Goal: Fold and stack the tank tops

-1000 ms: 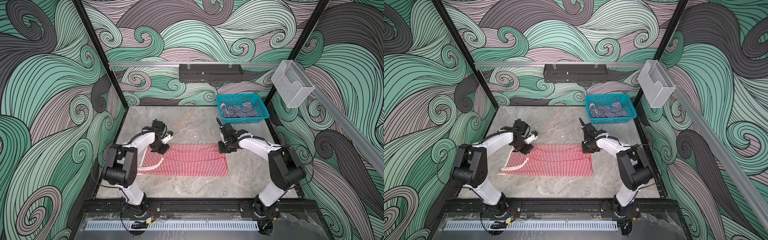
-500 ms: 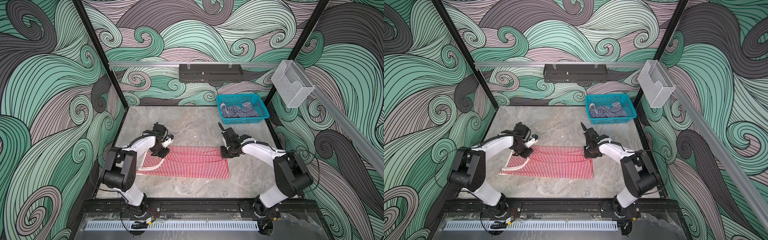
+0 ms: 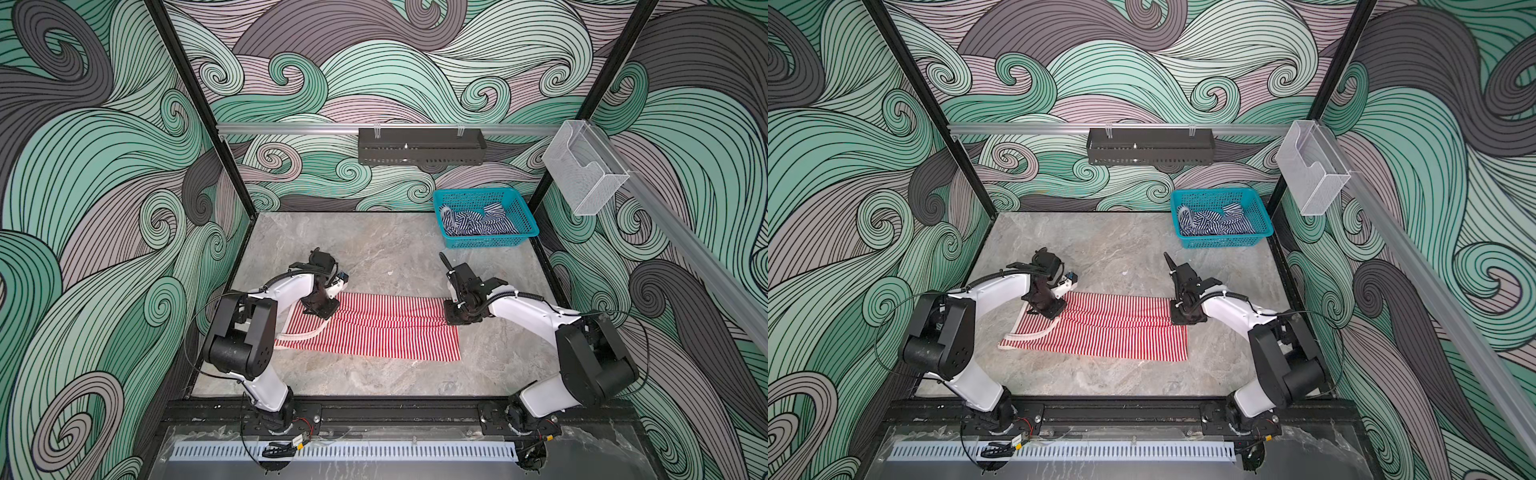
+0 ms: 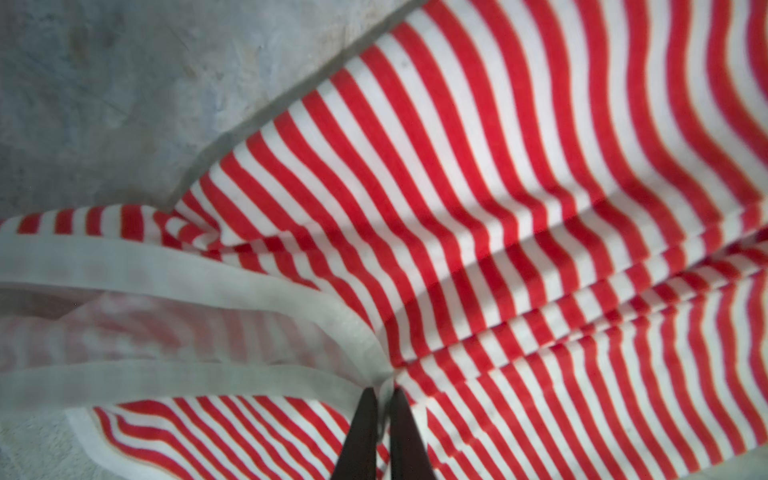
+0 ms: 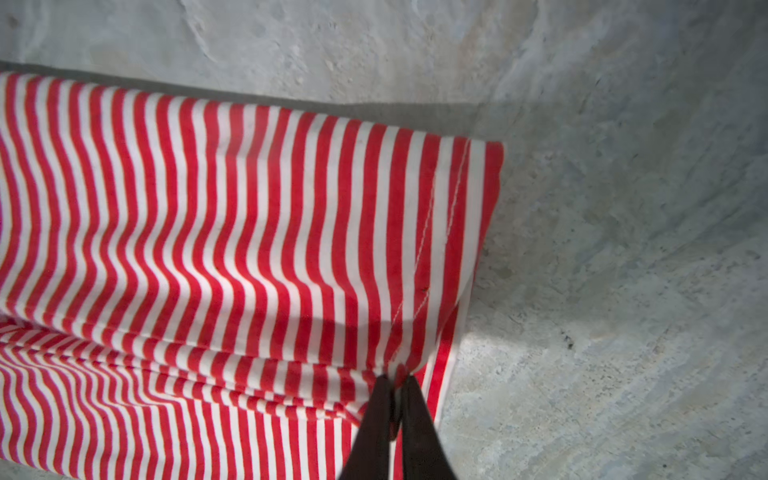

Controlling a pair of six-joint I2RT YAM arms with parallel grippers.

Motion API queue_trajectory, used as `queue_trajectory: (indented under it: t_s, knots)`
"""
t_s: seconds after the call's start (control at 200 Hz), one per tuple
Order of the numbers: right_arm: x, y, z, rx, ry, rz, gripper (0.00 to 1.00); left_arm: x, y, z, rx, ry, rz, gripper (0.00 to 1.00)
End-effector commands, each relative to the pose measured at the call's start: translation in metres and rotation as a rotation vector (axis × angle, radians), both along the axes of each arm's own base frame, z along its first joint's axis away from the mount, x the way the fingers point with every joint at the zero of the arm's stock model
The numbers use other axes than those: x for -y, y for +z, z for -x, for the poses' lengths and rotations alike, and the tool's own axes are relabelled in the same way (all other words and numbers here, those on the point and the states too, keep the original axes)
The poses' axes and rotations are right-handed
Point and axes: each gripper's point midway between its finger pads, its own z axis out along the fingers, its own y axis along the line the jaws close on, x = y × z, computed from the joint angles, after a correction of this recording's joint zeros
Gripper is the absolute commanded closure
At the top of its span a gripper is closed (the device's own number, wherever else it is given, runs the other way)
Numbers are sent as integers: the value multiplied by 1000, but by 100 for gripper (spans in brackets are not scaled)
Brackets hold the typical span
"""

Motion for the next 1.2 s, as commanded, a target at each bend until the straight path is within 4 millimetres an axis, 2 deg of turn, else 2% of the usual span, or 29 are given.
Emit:
queue_trajectory:
  t_s: [0.0,0.07,0.175,0.245,0.34,0.44,0.506,0.566,0.716,0.831,0.911,1.016,1.196]
  knots:
    - [6,-1,6,-16,-15,27,66,-9,1,0,3,13,-66,78]
    - [4,10,2,5,-24,15,57,-12,11,-3,38,13,-80,72]
    - [-1,35,-5,59,-39,-14,55,-16,38,-11,119,10,-87,64]
    - [-11,50,-10,100,-47,-51,60,-17,54,-19,183,15,-93,62]
    - [-26,57,-17,114,-50,-75,70,-20,65,-36,254,15,-118,61]
    - [-36,46,-25,88,-75,-69,84,-28,67,-59,299,25,-187,61]
    - [-41,36,-30,68,-94,-71,87,-31,67,-75,317,32,-210,61]
    - [-43,26,-32,47,-112,-67,91,-30,66,-89,330,38,-211,56]
    - [-48,2,-34,-4,-131,-56,95,-18,56,-120,317,23,-190,54]
    - [-53,-9,-34,-21,-129,-57,95,-26,52,-145,327,41,-269,54]
    - [-51,-16,-31,-36,-134,-40,95,-31,51,-150,316,49,-291,53]
    - [-44,-25,-27,-57,-145,-2,95,-38,53,-149,333,50,-306,41]
    - [-41,-36,-20,-79,-149,11,95,-53,39,-147,306,30,-398,40]
